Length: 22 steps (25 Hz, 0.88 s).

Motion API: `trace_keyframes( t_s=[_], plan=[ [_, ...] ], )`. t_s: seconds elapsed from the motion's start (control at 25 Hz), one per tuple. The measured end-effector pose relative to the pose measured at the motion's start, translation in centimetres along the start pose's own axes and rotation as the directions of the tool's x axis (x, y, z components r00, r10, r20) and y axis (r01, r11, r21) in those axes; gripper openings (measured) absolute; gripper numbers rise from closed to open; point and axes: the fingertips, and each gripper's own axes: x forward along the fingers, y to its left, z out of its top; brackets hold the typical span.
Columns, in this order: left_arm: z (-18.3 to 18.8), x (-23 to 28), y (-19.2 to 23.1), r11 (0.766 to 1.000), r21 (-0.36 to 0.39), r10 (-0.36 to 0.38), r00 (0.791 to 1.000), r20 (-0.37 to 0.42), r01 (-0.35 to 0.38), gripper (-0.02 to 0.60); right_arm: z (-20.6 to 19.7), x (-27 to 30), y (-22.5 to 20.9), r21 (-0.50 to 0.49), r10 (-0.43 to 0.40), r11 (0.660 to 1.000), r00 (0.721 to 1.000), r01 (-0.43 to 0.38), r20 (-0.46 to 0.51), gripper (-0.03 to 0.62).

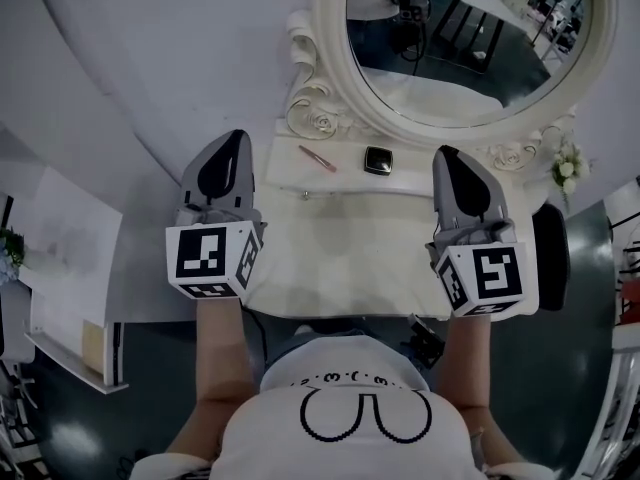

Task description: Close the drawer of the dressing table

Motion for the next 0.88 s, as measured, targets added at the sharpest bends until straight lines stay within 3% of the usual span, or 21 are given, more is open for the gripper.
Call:
trace_keyframes(
  t_s=[0.88],
  plan=[
    [1.3,-0.9,-1.0,1.000,0.009,-0.029,1.000,0.007,0.029,-0.002,-0.2,-0.8,2.1,0.003,0.012,1.000,1.000,-0.012,-0.021,0.002]
  ],
)
